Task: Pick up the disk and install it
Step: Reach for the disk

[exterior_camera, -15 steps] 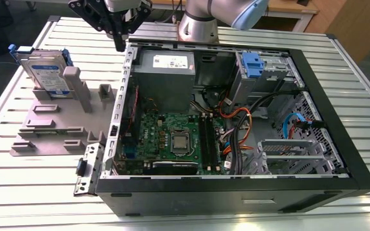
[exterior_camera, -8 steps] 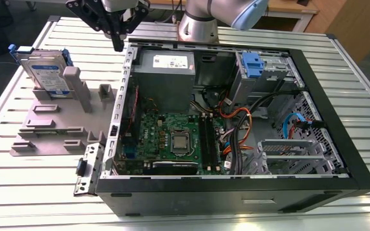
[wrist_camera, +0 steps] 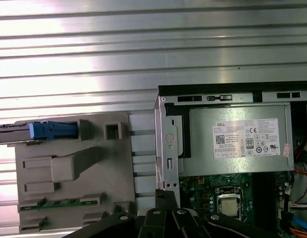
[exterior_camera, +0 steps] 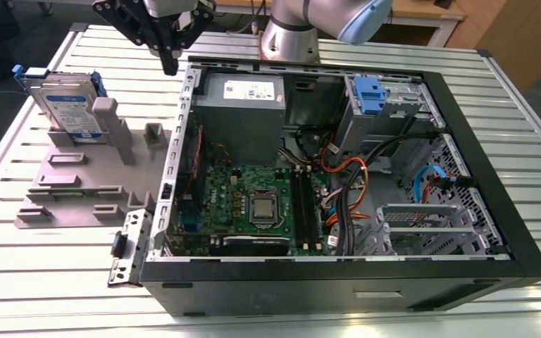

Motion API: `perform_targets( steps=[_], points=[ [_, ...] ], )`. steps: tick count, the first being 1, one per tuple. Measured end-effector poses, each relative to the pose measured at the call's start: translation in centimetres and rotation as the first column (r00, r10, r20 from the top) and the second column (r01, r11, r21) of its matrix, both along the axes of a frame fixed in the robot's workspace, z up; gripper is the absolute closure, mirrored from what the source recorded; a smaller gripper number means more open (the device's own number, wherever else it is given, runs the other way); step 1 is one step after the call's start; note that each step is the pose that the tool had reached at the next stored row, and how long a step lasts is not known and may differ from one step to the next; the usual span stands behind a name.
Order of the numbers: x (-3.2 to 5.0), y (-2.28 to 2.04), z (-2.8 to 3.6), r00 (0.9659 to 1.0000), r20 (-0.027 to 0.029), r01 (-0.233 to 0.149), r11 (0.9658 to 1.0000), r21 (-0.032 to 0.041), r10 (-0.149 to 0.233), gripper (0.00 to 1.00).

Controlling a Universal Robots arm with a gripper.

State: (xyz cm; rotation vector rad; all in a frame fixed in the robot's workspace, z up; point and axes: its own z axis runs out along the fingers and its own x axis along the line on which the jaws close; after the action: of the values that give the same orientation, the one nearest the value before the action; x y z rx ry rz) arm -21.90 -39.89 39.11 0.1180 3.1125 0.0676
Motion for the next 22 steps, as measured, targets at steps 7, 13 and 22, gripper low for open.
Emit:
perform_targets(
  steps=[7,13,22],
  points=[
    [-0.15,0.00,0.00,1.0000,0.0000,0.000,1.0000,0.0000,0.000,0.89],
    [-0.28,0.00,0.00,1.0000,0.0000,0.000,1.0000,0.0001,0.000,0.89],
    [-0.50,0.00,0.00,1.0000,0.0000,0.000,1.0000,0.0000,0.000,0.89]
  ],
)
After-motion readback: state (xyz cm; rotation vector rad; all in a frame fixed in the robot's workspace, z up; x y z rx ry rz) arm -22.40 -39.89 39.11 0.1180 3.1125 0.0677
